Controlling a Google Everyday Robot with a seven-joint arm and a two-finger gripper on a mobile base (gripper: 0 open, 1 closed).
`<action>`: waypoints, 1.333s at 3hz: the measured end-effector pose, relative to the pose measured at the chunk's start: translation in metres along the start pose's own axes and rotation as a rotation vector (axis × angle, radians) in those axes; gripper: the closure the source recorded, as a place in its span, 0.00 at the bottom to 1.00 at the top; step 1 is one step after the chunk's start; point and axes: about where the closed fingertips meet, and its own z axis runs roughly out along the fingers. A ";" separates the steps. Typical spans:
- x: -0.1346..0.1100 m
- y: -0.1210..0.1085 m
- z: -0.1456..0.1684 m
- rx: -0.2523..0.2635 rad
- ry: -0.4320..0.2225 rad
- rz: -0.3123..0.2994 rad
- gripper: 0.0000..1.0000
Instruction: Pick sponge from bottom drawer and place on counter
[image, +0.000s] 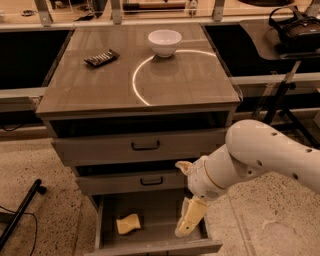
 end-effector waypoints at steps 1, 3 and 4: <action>0.000 0.000 0.000 -0.001 -0.001 -0.001 0.00; 0.024 0.015 0.076 -0.060 -0.056 -0.047 0.00; 0.045 0.020 0.137 -0.144 -0.148 -0.015 0.00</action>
Offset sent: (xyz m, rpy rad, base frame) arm -0.0175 0.0268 -0.0815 0.0680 -0.0049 0.0764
